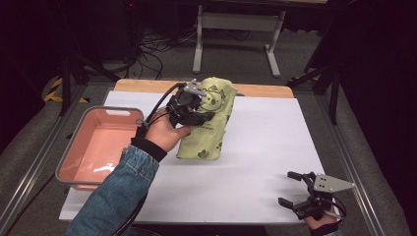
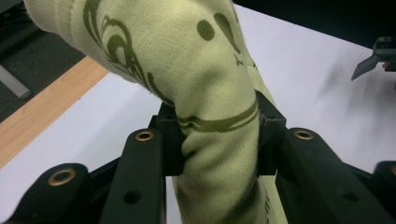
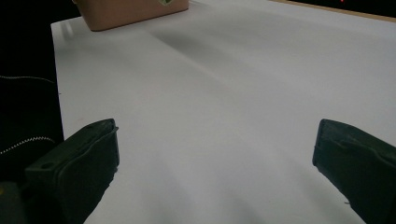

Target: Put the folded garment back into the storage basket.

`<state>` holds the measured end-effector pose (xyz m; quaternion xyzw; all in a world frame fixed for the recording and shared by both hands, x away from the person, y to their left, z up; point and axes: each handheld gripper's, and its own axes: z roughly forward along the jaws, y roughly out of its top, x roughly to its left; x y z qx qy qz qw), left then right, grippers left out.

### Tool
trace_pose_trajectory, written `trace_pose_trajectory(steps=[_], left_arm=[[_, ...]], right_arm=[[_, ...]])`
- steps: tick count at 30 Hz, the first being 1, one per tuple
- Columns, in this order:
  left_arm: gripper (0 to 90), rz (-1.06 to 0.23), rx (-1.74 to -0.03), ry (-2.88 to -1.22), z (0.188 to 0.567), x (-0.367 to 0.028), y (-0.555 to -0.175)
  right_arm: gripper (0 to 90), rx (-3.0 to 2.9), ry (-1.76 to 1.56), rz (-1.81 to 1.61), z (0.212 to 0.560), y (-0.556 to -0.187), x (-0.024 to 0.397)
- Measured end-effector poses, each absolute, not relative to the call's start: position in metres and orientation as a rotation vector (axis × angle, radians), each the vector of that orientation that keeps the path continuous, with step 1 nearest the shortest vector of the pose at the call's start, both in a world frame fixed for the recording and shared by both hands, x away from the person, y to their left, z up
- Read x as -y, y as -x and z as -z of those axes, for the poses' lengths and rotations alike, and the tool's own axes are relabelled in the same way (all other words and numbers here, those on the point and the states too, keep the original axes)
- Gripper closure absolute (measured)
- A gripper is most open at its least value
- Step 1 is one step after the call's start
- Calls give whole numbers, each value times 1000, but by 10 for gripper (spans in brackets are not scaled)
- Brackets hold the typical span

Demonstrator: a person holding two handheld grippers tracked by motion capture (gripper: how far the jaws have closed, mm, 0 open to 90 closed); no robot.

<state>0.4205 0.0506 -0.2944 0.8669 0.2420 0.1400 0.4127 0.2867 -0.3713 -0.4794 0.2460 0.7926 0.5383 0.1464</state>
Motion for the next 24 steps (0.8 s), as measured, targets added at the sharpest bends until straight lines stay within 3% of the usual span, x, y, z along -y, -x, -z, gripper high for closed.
trace_pose_trajectory(steps=[24], left_arm=[[644,-428,-685,-2131,271,-146,-399]], right_arm=[[9,-2286,-713,-1544,480,-287,370]])
